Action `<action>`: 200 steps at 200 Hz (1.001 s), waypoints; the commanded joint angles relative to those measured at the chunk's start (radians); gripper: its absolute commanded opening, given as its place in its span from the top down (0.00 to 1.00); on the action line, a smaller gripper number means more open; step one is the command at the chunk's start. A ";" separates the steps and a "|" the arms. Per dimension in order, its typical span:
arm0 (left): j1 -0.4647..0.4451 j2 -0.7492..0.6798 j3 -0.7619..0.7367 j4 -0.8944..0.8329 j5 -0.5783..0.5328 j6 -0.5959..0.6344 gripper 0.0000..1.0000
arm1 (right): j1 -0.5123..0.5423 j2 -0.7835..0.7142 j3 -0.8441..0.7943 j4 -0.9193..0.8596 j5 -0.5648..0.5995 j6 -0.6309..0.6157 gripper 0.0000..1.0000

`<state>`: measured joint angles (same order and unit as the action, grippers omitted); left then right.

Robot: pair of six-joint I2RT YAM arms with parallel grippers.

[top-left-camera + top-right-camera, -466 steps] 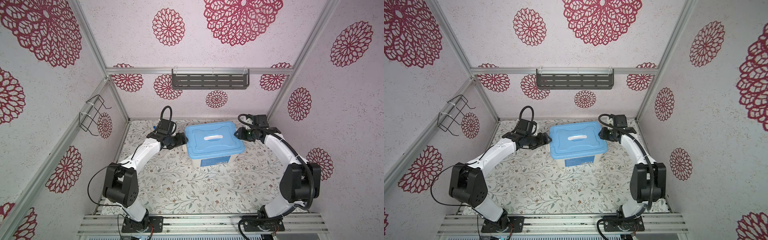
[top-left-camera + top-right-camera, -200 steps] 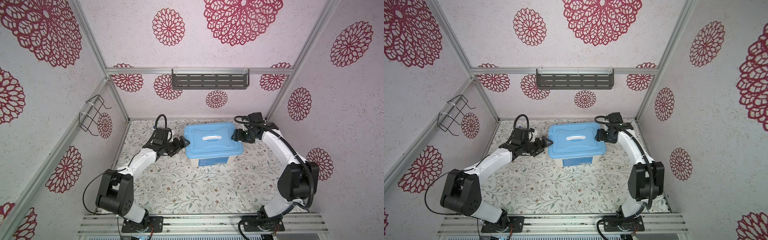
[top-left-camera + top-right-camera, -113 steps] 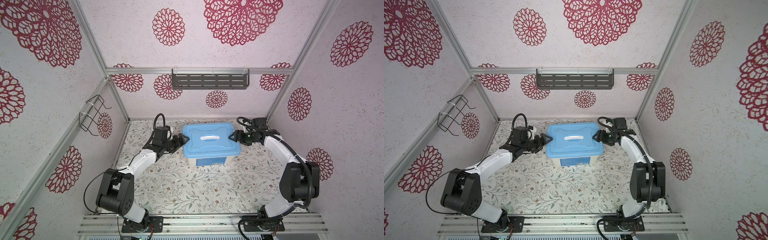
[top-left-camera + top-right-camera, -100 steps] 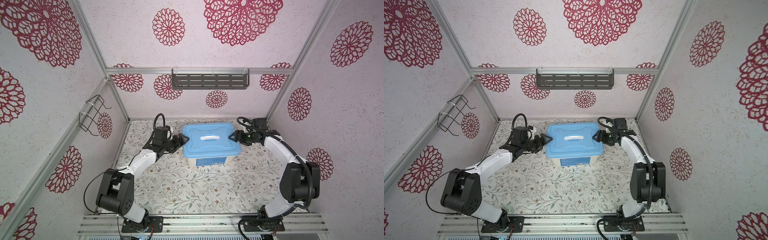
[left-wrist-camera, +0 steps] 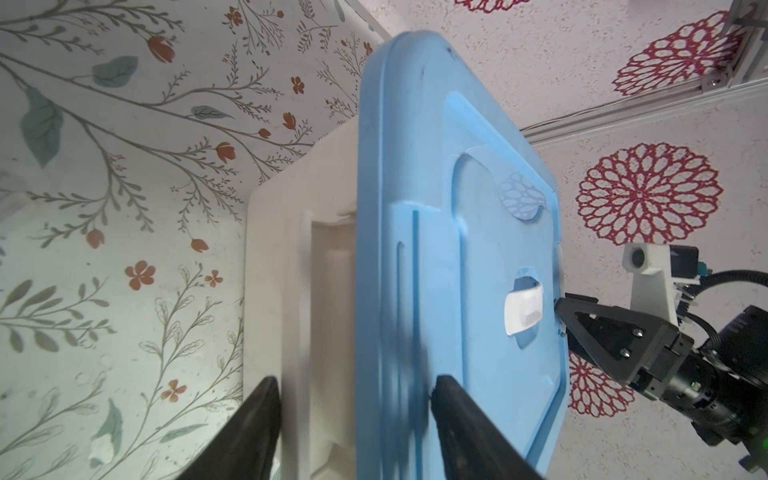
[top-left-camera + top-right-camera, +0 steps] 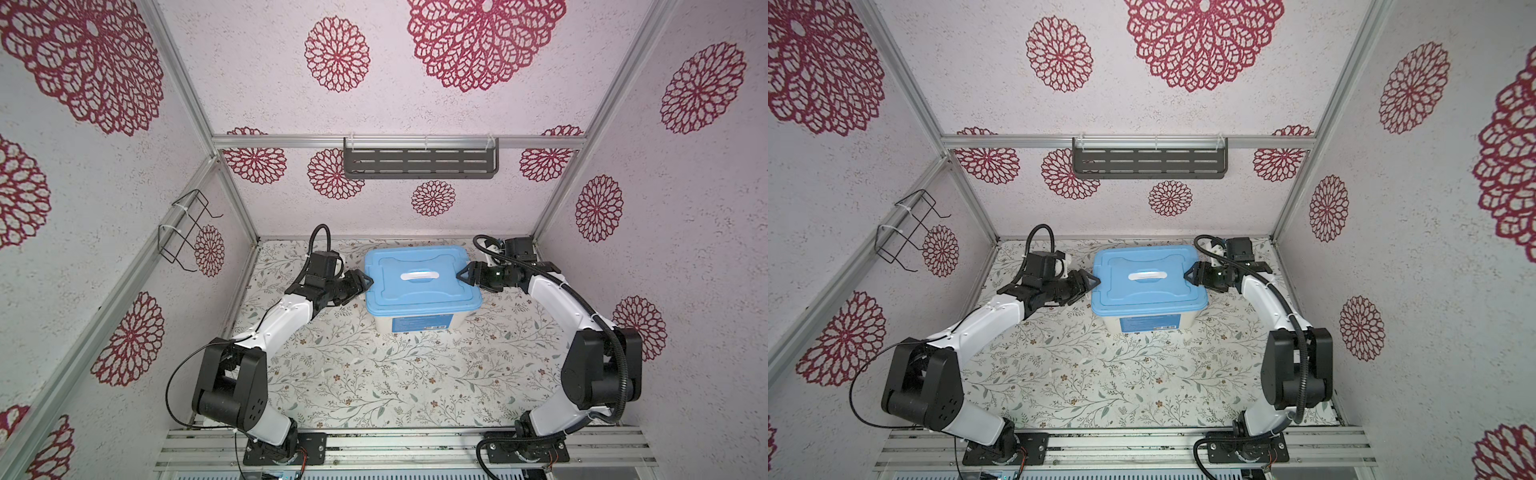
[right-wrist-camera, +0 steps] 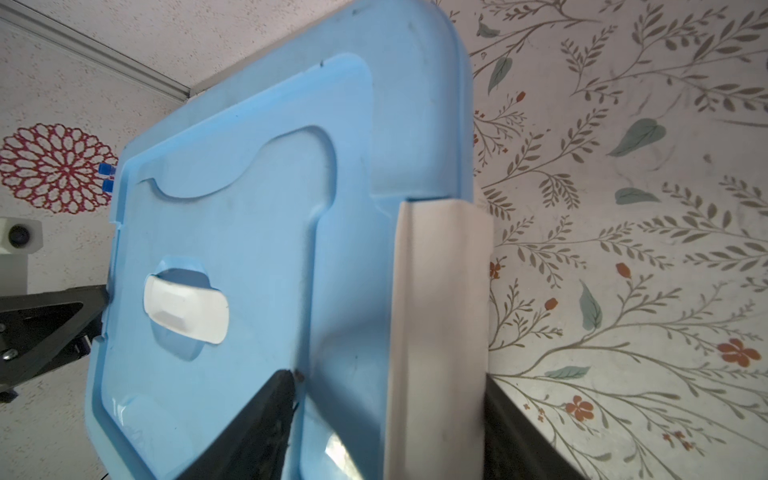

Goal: Organize the chemistry lab equipment
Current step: 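Press the lid edges down onto the bin rim with both grippers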

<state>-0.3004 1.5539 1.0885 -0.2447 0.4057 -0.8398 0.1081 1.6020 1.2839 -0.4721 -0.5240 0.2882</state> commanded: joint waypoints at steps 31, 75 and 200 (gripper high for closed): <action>-0.041 -0.017 0.102 -0.119 -0.031 0.137 0.57 | 0.038 -0.059 -0.038 -0.016 -0.008 -0.033 0.32; -0.066 0.013 0.163 -0.187 -0.041 0.196 0.63 | 0.098 -0.051 0.010 -0.086 0.063 -0.118 0.32; -0.068 0.010 0.171 -0.122 0.036 0.192 0.57 | 0.256 -0.067 0.031 -0.144 0.325 -0.136 0.31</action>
<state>-0.3222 1.5791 1.2289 -0.4431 0.3096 -0.6579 0.2714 1.5677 1.3582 -0.5606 -0.2310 0.2440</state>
